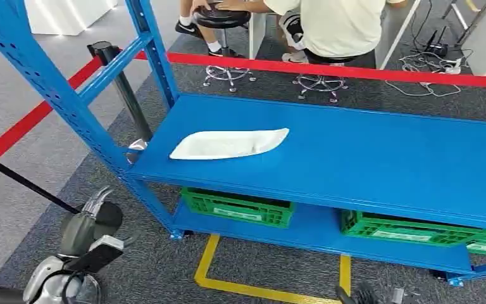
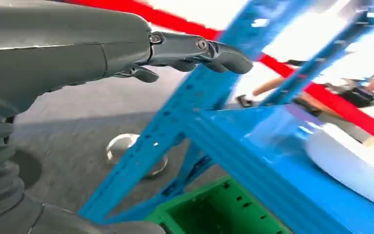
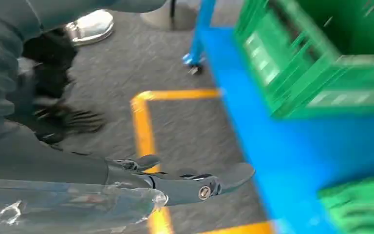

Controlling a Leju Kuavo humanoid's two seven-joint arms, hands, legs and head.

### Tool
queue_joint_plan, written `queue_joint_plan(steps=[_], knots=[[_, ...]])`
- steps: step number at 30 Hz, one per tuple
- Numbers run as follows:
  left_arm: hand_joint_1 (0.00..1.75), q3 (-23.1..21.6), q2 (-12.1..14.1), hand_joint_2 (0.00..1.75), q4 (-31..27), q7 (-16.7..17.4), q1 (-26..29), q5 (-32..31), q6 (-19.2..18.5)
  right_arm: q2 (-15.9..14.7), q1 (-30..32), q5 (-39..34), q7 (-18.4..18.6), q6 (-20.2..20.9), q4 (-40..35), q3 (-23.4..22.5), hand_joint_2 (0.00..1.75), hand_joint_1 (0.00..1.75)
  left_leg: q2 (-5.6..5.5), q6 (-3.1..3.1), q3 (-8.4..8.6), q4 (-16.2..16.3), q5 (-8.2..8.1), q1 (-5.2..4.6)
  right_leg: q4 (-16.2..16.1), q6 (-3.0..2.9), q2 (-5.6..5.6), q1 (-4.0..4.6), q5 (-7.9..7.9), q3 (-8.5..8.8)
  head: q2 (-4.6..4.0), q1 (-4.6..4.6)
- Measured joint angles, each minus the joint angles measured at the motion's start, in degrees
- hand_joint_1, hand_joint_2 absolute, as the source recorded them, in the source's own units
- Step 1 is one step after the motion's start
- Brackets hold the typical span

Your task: Take the parts from the cabinet and place them on the table.

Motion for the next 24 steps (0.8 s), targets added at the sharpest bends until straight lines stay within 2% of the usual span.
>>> queue_joint_plan(steps=[7, 14, 19, 24], knots=[[0.00, -3.8, 1.2, 1.75, -0.5, 4.6, -3.2, -8.9, 3.0, -0.6, 0.5, 3.6, 6.9, -5.7, 2.4, -0.8, 1.75, 0.00, 0.01, 0.00, 0.00, 0.0, 0.01, 0.01, 0.0, 0.00, 0.01, 0.01, 0.00, 0.00, 0.00, 0.00], [0.00, -7.6, 2.1, 1.75, -0.2, 12.0, -7.3, -18.0, 6.1, -0.6, 0.7, 7.6, 12.6, -9.4, 3.6, -0.9, 1.75, 0.00, 0.00, 0.00, -0.02, 0.0, 0.01, 0.00, 0.0, 0.01, 0.00, 0.01, 0.01, 0.00, 0.00, 0.00], [0.00, -9.5, 2.5, 1.75, 0.3, 18.2, -10.0, -23.6, 7.8, -0.6, 0.7, 10.2, 15.4, -10.6, 4.0, -0.9, 1.75, 0.00, 0.00, 0.14, -0.09, 0.1, -0.08, -0.16, 0.0, 0.16, 0.01, -0.15, 0.10, 0.00, 0.00, 0.00], [0.00, -10.8, 2.5, 1.75, 0.8, 20.1, -11.7, -26.2, 9.6, -0.6, 0.7, 11.4, 16.2, -11.1, 4.4, -0.9, 1.75, 0.00, 0.01, 0.60, -0.27, 0.5, -0.35, -0.43, 0.0, 0.49, 0.01, -0.42, 0.03, 0.02, 0.00, -0.02]])
